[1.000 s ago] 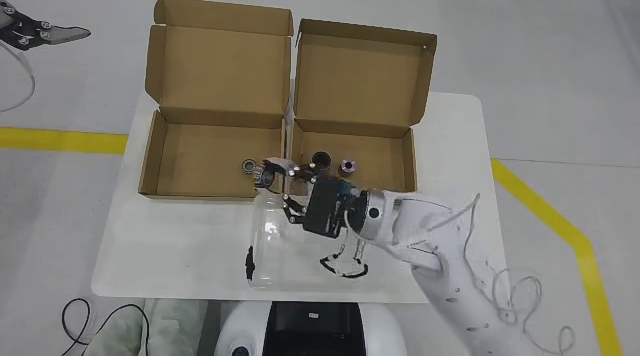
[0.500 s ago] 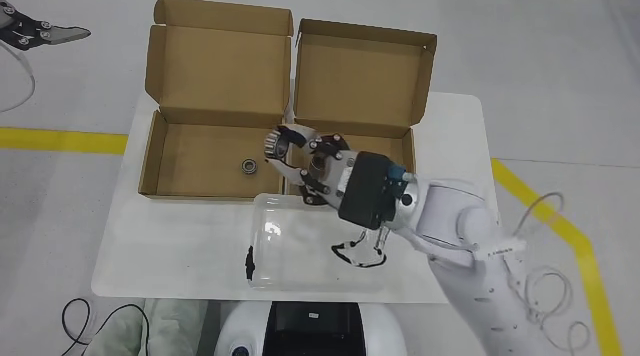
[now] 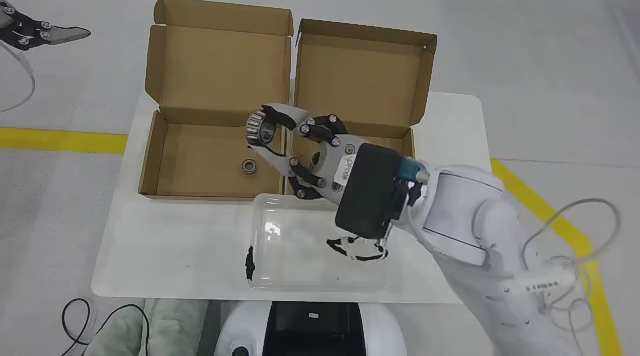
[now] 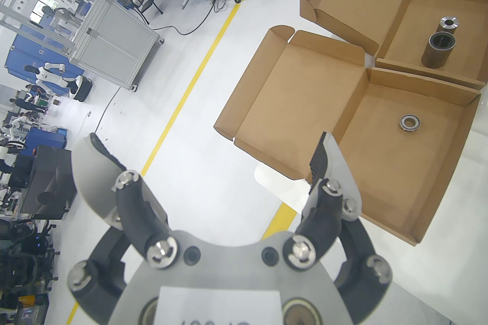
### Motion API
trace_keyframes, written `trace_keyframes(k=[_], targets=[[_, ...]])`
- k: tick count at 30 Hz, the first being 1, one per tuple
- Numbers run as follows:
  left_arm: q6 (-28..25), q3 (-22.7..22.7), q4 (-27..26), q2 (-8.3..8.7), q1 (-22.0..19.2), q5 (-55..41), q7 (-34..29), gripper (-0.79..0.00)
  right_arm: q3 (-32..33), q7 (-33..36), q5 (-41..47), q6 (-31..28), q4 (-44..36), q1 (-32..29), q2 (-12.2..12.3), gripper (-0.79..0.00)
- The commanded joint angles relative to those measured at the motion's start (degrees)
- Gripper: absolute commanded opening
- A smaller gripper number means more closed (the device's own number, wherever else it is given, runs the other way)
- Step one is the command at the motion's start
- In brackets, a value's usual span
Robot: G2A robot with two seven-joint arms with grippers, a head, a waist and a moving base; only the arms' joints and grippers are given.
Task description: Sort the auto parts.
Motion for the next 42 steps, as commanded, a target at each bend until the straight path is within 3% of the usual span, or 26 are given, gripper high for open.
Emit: trace_keyframes(k=[1,10,18,27,42], targets=[[0.0,0.0,0.0,0.0,0.0,0.0,0.0,0.0,-0.4,0.3,-0.2,0.6,-0.2,0.8,-0.1,-0.785],[0.0,0.0,0.0,0.0,0.0,0.0,0.0,0.0,-2.4,2.2,-1.8,2.7,-0.8,3.5,-0.5,-0.785],[0.0,0.0,0.0,0.0,0.0,0.0,0.0,0.0,-3.8,1.8,-3.7,3.0,1.5,2.1,-0.5,-0.785],[0.0,0.0,0.0,0.0,0.0,0.0,0.0,0.0,-5.2,-2.3,-5.4,3.0,7.3,-0.7,-0.4,-0.785],[0.0,0.0,0.0,0.0,0.0,0.0,0.0,0.0,-9.6,-1.4,-8.6,7.1,18.5,-1.7,-1.1,-0.785]])
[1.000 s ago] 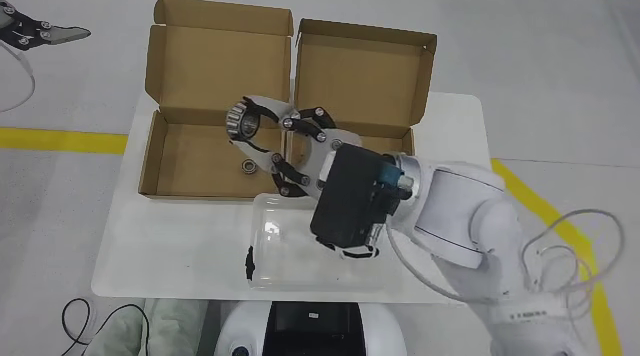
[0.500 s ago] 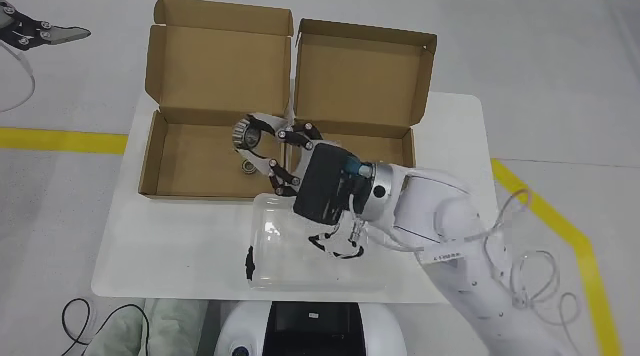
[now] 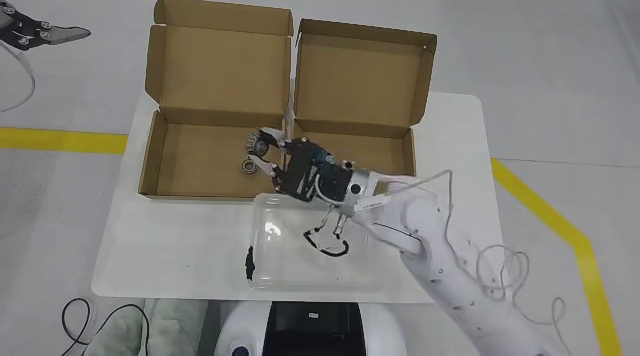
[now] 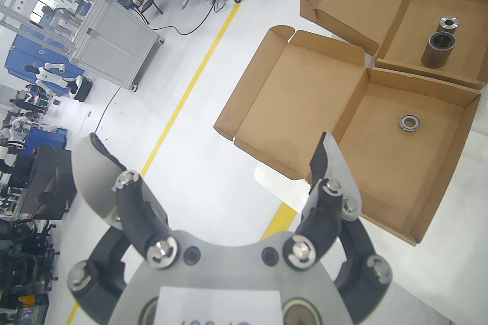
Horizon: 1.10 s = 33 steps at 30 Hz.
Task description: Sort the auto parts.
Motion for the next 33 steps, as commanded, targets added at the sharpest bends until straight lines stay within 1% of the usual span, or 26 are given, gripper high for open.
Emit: trace_keyframes(k=[1,9,16,25,33], targets=[[0.0,0.0,0.0,0.0,0.0,0.0,0.0,0.0,-1.0,1.0,-0.6,0.9,1.5,0.5,-0.2,-0.785],[0.0,0.0,0.0,0.0,0.0,0.0,0.0,0.0,-6.5,8.4,-0.6,5.5,8.8,5.9,-2.4,-0.785],[0.0,0.0,0.0,0.0,0.0,0.0,0.0,0.0,-11.2,12.5,2.6,7.2,17.5,12.1,-5.2,-0.785],[0.0,0.0,0.0,0.0,0.0,0.0,0.0,0.0,-17.7,15.2,8.1,8.8,30.5,20.1,-10.3,-0.785],[0.0,0.0,0.0,0.0,0.0,0.0,0.0,0.0,-21.1,14.9,11.6,11.0,42.3,25.5,-15.1,-0.785]])
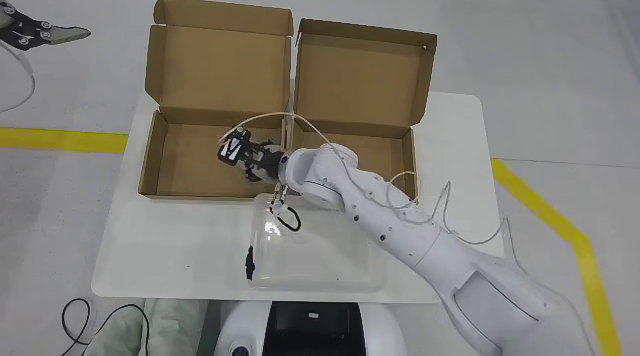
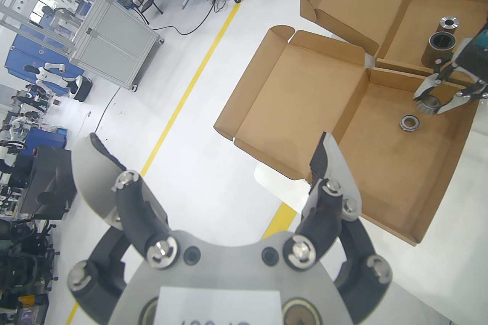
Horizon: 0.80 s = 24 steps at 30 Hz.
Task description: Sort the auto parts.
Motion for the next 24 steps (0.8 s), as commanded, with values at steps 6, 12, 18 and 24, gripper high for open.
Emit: trace_keyframes(k=[6,12,18,24], targets=[[0.0,0.0,0.0,0.0,0.0,0.0,0.0,0.0,-1.8,0.3,1.4,1.0,8.8,3.0,-3.4,-0.785],[0.0,0.0,0.0,0.0,0.0,0.0,0.0,0.0,-3.4,1.1,1.7,1.6,14.7,4.9,-6.3,-0.785],[0.0,0.0,0.0,0.0,0.0,0.0,0.0,0.0,-4.4,0.9,1.8,1.1,19.7,6.4,-8.9,-0.748],[0.0,0.0,0.0,0.0,0.0,0.0,0.0,0.0,-5.1,0.3,1.6,0.7,23.7,7.4,-11.3,-0.677]])
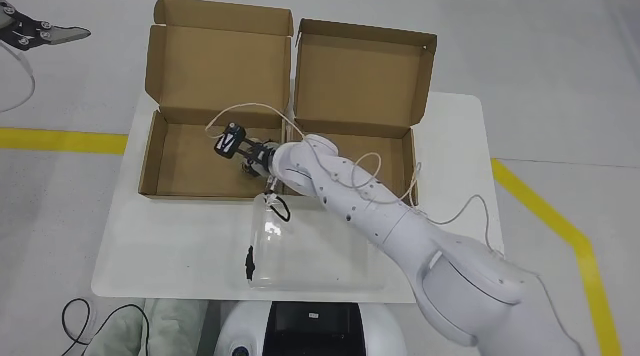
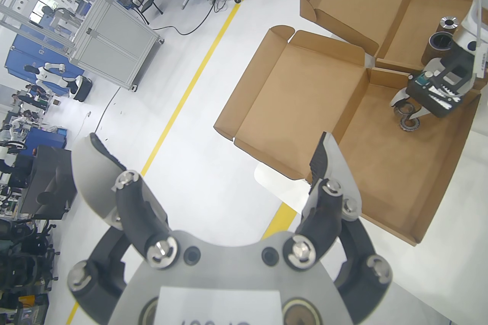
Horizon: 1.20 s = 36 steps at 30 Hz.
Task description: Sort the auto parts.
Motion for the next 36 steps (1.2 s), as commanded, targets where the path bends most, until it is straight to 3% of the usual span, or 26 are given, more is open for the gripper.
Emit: trace_keyframes(k=[1,6,11,21,28,36], targets=[[0.0,0.0,0.0,0.0,0.0,0.0,0.0,0.0,-0.1,-0.1,0.0,0.0,1.3,0.3,-0.6,-0.662],[0.0,0.0,0.0,0.0,0.0,0.0,0.0,0.0,0.0,-0.6,0.0,-0.4,4.4,1.1,-2.1,-0.508],[0.0,0.0,0.0,0.0,0.0,0.0,0.0,0.0,0.1,-1.2,-0.5,-0.7,6.7,1.4,-3.2,-0.422],[0.0,0.0,0.0,0.0,0.0,0.0,0.0,0.0,0.9,-4.7,-2.7,-2.1,5.4,1.8,-4.2,-0.431],[0.0,0.0,0.0,0.0,0.0,0.0,0.0,0.0,3.1,-6.7,-5.1,-3.7,-1.8,0.0,-2.4,-0.434],[0.0,0.0,0.0,0.0,0.0,0.0,0.0,0.0,9.1,-6.8,-9.6,-6.4,-17.7,-7.3,2.9,-0.431]])
